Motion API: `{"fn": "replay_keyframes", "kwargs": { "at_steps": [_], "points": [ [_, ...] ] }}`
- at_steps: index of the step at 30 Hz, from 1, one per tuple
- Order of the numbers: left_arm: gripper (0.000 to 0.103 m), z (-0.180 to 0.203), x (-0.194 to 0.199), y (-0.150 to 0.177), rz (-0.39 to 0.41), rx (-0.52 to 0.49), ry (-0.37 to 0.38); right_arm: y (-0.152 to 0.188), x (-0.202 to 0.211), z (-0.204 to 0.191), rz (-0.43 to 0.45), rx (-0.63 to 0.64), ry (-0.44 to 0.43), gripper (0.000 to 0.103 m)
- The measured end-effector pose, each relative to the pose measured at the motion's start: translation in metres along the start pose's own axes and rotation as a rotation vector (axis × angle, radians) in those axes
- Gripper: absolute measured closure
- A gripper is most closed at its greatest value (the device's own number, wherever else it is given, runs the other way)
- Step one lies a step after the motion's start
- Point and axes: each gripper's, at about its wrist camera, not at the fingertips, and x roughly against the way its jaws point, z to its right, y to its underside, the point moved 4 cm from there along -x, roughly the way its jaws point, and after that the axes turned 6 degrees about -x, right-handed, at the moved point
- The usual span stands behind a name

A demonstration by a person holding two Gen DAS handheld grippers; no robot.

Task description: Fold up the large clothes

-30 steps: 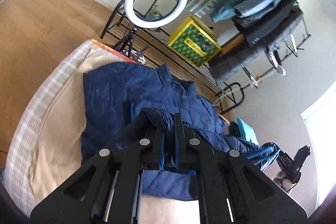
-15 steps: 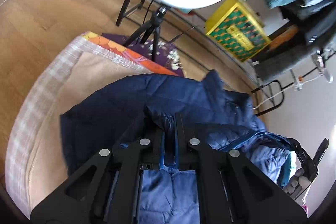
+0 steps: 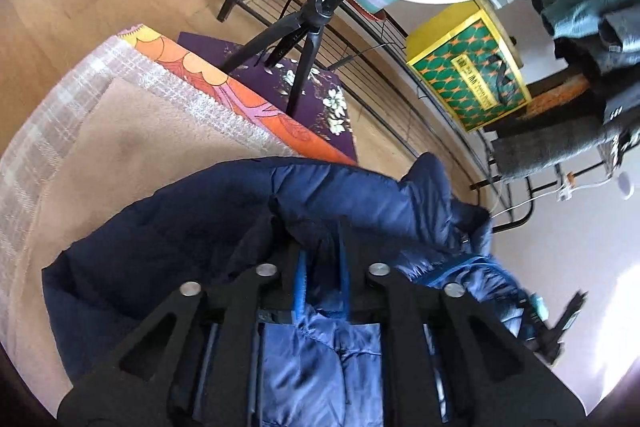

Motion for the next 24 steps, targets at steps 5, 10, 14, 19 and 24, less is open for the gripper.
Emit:
{"fn": "replay_keyframes", "kwargs": {
  "at_steps": [5,10,14,19,24],
  "points": [
    [0.074,0.003,0.022,-0.012,0.029,0.038,0.065,-0.002,0.001,0.008,-0.016,-0.025,-0.039,0.092],
    [0.054,0.006,0.056,-0.017,0.154,-0.013,-0.024,-0.009,0.013,0.016,-0.015,-0.049,-0.083,0.078],
    [0.054,0.029,0.060,0.000,0.160,-0.192,-0.097,-0.015,0.038,0.024,0.077,-0.034,-0.016,0.059],
    [0.054,0.078,0.030,0.033,0.130,-0.387,-0.140,0.000,0.062,-0.009,0.150,0.129,-0.082,0.059],
    [0.054,0.118,-0.024,0.045,0.126,-0.610,-0.293,0.019,0.034,-0.060,0.108,0.294,-0.069,0.059]
  ]
}}
